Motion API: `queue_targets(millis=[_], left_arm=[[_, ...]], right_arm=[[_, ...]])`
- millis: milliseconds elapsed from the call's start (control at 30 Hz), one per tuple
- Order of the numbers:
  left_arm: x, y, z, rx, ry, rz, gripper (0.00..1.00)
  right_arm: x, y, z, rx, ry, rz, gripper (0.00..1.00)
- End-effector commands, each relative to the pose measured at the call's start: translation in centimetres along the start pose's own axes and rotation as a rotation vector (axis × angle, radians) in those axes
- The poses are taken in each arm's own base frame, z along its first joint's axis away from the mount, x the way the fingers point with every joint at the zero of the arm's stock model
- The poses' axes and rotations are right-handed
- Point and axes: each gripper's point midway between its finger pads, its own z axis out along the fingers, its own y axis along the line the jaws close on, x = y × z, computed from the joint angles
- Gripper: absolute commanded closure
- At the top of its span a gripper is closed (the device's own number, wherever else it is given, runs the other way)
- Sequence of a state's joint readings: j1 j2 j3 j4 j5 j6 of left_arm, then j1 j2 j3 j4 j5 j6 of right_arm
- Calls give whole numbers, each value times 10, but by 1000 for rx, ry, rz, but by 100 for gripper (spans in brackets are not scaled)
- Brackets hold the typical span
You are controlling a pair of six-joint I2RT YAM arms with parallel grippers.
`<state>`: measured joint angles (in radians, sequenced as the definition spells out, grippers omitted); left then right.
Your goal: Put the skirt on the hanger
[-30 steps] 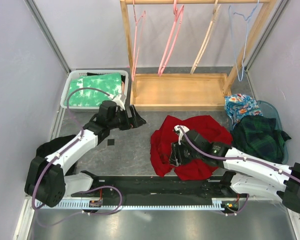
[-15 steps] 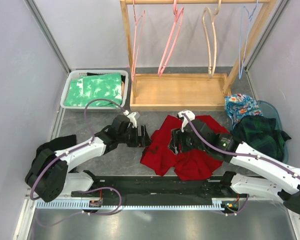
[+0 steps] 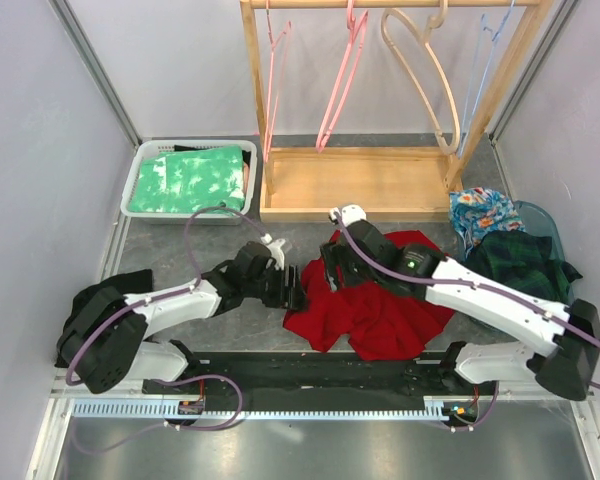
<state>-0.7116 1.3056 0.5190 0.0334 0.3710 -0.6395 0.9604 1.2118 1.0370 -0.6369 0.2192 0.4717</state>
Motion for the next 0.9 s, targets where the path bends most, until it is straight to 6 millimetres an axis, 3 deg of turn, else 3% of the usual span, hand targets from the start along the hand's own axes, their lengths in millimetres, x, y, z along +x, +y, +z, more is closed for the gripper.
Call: queue_targets(millis=[0, 133, 167, 300, 367, 467, 700, 800, 833, 867], left_arm=[[26, -7, 6, 27, 72, 19, 41], [44, -11, 7, 19, 106, 43, 50], [49, -10, 6, 16, 115, 44, 52], [66, -11, 4, 8, 140, 45, 57], [72, -5, 2, -15, 148, 33, 64], [76, 2, -3, -52, 144, 23, 72], [73, 8, -8, -88, 125, 30, 81], [73, 8, -9, -97, 129, 31, 97], [72, 8, -9, -100, 127, 32, 98], [71, 8, -10, -105, 124, 30, 98]], right_arm=[[-41, -5, 19, 118, -70, -43, 25], [-54, -36, 49, 280, -54, -18, 21], [-55, -53, 62, 336, -36, 0, 20], [-57, -89, 95, 436, 13, 23, 19], [-57, -102, 113, 461, 33, 34, 19], [-54, -103, 138, 407, 70, 8, 20], [-28, -76, 173, 186, 171, -28, 23], [-13, -67, 180, 100, 219, -11, 39], [-9, -66, 179, 85, 220, -5, 56], [-8, -65, 177, 70, 223, 8, 67]])
